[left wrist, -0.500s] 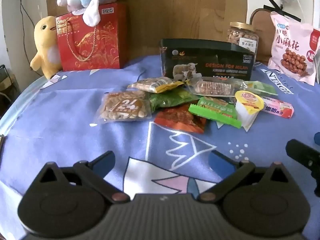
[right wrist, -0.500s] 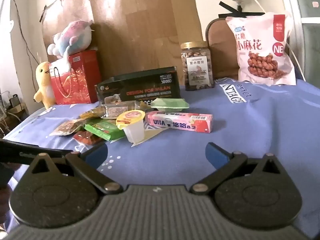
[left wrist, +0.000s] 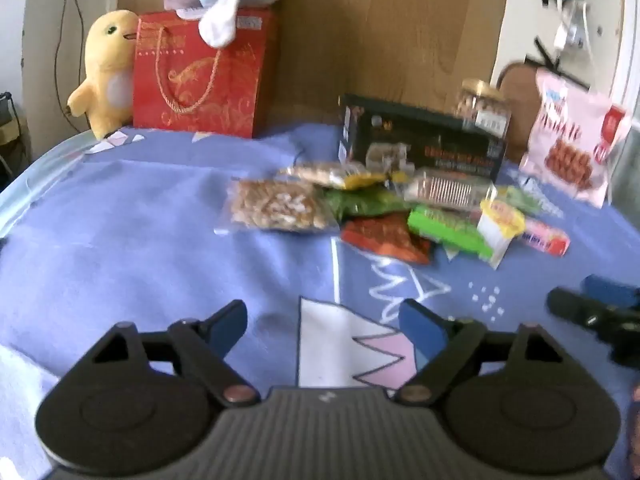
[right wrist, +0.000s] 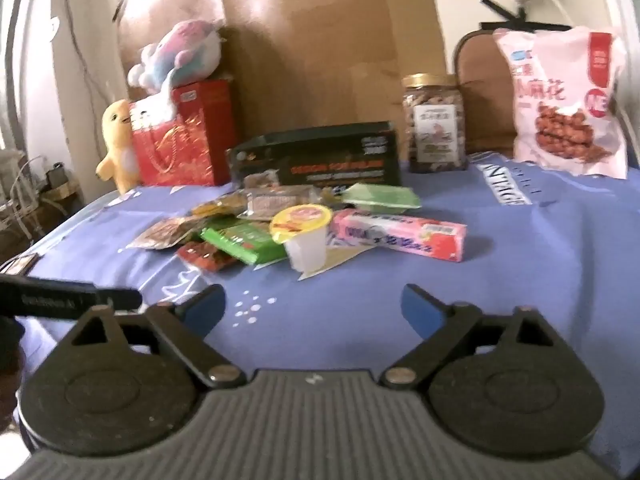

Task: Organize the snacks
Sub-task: 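Reach the right tool to the yellow-lidded jelly cup and grasp it, then carry the jelly cup in the right tool over the black tin box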

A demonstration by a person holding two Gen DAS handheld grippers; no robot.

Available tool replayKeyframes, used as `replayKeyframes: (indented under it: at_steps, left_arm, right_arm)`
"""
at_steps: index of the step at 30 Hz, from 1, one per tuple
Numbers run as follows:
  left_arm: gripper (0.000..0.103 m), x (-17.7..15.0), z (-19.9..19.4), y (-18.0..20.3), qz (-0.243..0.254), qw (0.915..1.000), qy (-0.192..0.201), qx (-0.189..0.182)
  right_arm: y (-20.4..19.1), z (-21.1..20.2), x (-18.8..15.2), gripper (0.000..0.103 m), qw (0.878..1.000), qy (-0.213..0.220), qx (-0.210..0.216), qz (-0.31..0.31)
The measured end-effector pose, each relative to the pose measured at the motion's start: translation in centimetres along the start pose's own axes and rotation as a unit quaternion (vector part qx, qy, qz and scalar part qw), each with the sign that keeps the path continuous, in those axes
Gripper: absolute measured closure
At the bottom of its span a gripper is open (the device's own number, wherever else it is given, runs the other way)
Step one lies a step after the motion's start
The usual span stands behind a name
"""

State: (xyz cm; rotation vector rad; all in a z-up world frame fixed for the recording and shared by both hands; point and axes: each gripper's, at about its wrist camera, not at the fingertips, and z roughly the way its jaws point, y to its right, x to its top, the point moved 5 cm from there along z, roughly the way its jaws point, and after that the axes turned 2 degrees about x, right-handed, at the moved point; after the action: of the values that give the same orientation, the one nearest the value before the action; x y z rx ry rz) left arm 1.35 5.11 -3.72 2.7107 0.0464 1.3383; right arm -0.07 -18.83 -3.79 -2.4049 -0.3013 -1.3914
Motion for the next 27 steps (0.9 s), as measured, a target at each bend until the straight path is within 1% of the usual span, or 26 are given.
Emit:
replayKeyframes:
  at_steps: [1,3,4,7,10,12,14,16,17,18,19,21,24,26,27]
  left_arm:
    - [0.024,0.2,-0.2,-0.2,-0.002,1.0,0.006,-0.003]
    - [0.032,0.5,-0.1,-0.6,-0.002,0.9999,0.011,0.0]
    - [0.037,0.6,-0.1,-0.7,-0.002,0.9999,0.01,0.001]
    - [0.039,0.5,0.2,-1.1,-0.009,0.9999,0.007,-0.005]
    - [0.039,0.3,0.4,-1.2,-0.014,0.9998,0.005,-0.012]
    - [0.041,0.2,0.5,-1.2,-0.021,0.9995,0.001,-0.023]
    - [0.042,0.2,0.4,-1.1,-0.027,0.999,-0.001,-0.035]
    - [0.045,0.2,0.2,-0.9,-0.024,0.9989,0.0,-0.041]
    - [0.046,0.2,0.1,-0.8,-0.022,0.9988,0.001,-0.043]
    - [0.046,0.3,0.0,-0.8,-0.023,0.9987,0.001,-0.046]
    - [0.046,0.3,-0.1,-0.8,-0.027,0.9985,0.001,-0.049]
    - [0.046,0.5,-0.2,-1.1,-0.033,0.9981,0.001,-0.052]
    - [0.046,0.8,-0.5,-1.4,-0.035,0.9976,0.005,-0.06]
    - [0.046,1.1,-0.6,-1.4,-0.032,0.9969,0.004,-0.071]
    - [0.046,1.3,-0.6,-1.4,-0.031,0.9964,0.004,-0.078]
  right_arm:
    - [-0.1,0.2,0.2,0.025,1.0,-0.006,0.01,0.0]
    - [-0.3,0.6,0.6,0.035,1.0,-0.012,0.015,-0.006]
    - [-0.4,0.7,0.8,0.037,1.0,-0.011,0.012,-0.015]
    - [-0.3,1.1,1.8,0.037,0.999,-0.005,0.003,-0.034]
    - [0.5,2.1,3.1,0.037,1.0,-0.002,0.0,-0.025]
    - [0.9,3.2,4.0,0.036,1.0,-0.005,0.0,-0.027]
    - [0.8,4.5,4.5,0.036,0.999,-0.015,0.007,-0.032]
    - [0.6,5.8,4.7,0.037,0.999,-0.024,0.02,-0.035]
    - [0.5,6.4,4.8,0.041,0.999,-0.03,0.027,-0.037]
    - [0.4,6.9,4.7,0.055,0.998,-0.037,0.029,-0.039]
    - [0.5,7.1,4.7,0.056,0.998,-0.038,0.031,-0.036]
    - [0.7,6.6,4.9,0.056,0.999,-0.034,0.034,-0.022]
    - [0.4,4.0,4.9,0.056,0.999,-0.003,0.038,-0.023]
    - [-0.8,2.4,4.7,0.056,0.997,0.007,0.064,-0.042]
    - [-1.6,1.9,4.5,0.056,0.995,0.001,0.081,-0.056]
